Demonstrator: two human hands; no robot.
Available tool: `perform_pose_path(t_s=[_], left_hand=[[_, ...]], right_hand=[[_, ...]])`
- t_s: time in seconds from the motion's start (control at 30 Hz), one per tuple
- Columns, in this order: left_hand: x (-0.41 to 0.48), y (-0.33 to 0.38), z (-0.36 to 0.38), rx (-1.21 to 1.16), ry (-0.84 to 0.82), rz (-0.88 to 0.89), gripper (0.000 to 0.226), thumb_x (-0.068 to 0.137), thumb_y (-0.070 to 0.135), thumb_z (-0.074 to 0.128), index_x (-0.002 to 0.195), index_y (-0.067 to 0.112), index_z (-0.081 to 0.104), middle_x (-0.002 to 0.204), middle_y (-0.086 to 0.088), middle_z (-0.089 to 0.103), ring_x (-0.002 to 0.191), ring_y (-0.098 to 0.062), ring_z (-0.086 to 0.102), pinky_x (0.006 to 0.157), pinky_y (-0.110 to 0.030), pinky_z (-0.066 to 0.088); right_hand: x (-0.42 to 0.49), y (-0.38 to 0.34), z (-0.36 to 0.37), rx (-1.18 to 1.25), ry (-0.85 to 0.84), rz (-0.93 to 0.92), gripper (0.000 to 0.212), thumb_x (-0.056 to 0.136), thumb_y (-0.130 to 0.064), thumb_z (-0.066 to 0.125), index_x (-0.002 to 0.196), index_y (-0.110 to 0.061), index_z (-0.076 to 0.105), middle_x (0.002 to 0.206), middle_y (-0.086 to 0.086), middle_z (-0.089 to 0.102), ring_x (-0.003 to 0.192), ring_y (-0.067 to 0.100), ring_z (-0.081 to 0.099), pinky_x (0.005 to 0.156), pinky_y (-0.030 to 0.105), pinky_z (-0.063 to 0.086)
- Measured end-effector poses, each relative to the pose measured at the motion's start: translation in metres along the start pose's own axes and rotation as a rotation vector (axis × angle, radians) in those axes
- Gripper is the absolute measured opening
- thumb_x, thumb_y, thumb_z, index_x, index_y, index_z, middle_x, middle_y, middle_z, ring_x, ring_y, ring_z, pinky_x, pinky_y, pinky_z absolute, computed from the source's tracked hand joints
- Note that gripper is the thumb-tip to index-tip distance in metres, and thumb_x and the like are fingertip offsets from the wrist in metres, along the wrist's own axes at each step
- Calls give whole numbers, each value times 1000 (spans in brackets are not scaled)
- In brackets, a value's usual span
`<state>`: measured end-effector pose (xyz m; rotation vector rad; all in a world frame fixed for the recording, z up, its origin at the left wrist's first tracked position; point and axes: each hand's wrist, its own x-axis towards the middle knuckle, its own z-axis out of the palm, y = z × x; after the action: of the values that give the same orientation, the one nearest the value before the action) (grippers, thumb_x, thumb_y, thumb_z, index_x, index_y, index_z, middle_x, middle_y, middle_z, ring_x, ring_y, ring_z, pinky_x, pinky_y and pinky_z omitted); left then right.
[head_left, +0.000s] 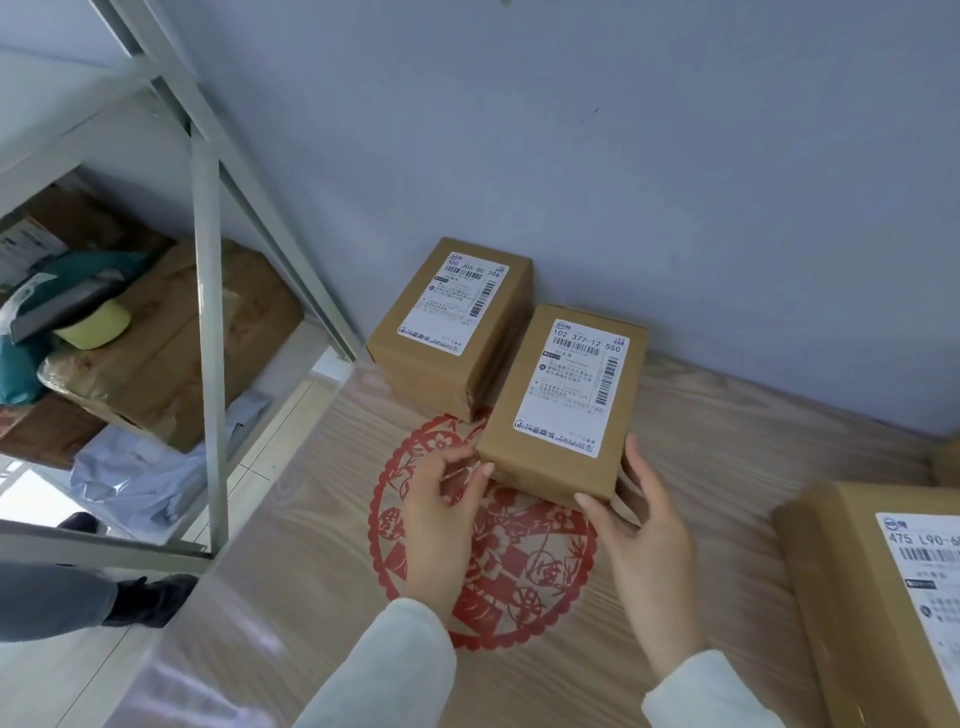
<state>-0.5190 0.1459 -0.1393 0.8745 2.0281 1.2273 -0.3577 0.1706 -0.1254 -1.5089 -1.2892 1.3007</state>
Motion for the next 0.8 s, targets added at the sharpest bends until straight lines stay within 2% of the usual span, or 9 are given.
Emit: perform_pose_path(t_s=[0.07, 0.2, 0.43, 0.57, 0.8], left_hand=[[5, 5, 2, -19, 21, 6, 15, 86, 26, 67, 101, 29, 64, 101, 17, 65, 95, 6, 58, 84, -10, 44], [14, 14, 5, -79, 66, -6, 12, 86, 22, 68, 93, 30, 62, 96, 17, 65, 88, 13, 57, 75, 0, 41], [30, 15, 14, -86, 85, -6, 8, 87, 23, 67, 94, 25, 63, 97, 10, 66, 87, 11, 57, 74, 0, 40], [35, 12, 18, -85, 129, -23, 7, 86, 25, 69, 86, 27, 62, 92, 9, 66, 84, 5, 58, 72, -1, 40], [39, 12, 21, -94, 136, -30, 6, 86, 27, 68, 86, 25, 63, 88, 9, 67, 80, 1, 60, 73, -8, 45]], right_hand=[[7, -2, 4, 10, 16, -9, 73, 81, -11, 71, 137, -39, 34, 135, -5, 53, 98, -10, 56, 82, -2, 41], [19, -4, 9, -5, 34, -30, 72, 82, -13, 70, 143, -28, 36, 134, -6, 53, 100, -11, 52, 80, -5, 38], [34, -3, 14, -7, 49, -56, 70, 82, -12, 70, 143, -26, 38, 136, -4, 52, 107, -5, 53, 78, -5, 38], [40, -2, 17, -38, 63, -69, 70, 83, -14, 70, 143, -27, 37, 138, -3, 51, 115, 2, 54, 77, -7, 36], [45, -4, 21, -72, 78, -84, 70, 83, -15, 70, 143, -27, 36, 138, -5, 50, 107, -9, 48, 74, -9, 33]])
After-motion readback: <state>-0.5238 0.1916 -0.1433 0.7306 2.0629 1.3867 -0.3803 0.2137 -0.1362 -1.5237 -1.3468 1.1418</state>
